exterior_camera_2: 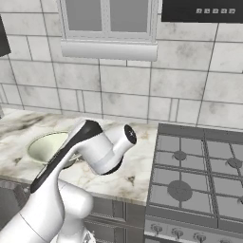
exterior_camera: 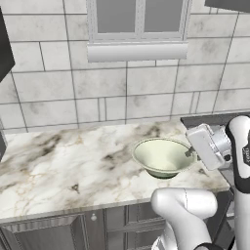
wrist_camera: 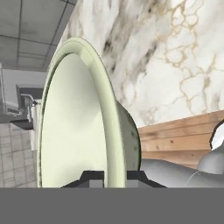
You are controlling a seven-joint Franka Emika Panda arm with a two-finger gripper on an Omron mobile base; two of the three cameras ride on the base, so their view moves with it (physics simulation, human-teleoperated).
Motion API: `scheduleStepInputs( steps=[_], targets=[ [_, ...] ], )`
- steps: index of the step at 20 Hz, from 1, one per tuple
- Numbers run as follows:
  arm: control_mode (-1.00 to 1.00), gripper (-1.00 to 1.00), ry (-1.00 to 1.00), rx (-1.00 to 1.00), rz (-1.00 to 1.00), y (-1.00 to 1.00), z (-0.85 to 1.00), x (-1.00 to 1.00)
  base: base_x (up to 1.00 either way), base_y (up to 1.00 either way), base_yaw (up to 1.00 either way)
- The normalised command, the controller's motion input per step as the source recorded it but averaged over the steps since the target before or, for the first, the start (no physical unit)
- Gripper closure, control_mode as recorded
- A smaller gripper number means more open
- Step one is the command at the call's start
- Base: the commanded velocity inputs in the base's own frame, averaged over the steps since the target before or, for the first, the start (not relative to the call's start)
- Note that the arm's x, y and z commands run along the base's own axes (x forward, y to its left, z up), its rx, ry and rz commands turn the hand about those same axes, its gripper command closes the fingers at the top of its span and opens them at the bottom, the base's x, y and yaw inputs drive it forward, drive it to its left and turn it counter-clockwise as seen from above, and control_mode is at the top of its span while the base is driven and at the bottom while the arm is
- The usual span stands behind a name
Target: Pick the cup and bowl from the counter and place them on the counter next to the sink.
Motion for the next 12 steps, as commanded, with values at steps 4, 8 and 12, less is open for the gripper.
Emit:
scheduleStepInputs(
  steps=[4,8,12],
  targets=[
    [1.0,1.0,0.0,0.0,0.0,0.0,0.0,0.0,-0.45,0.0,0.0],
    [1.0,1.0,0.0,0.0,0.0,0.0,0.0,0.0,-0.84,0.0,0.0],
    [1.0,1.0,0.0,0.0,0.0,0.0,0.0,0.0,-0.37,0.01,0.08]
  ],
)
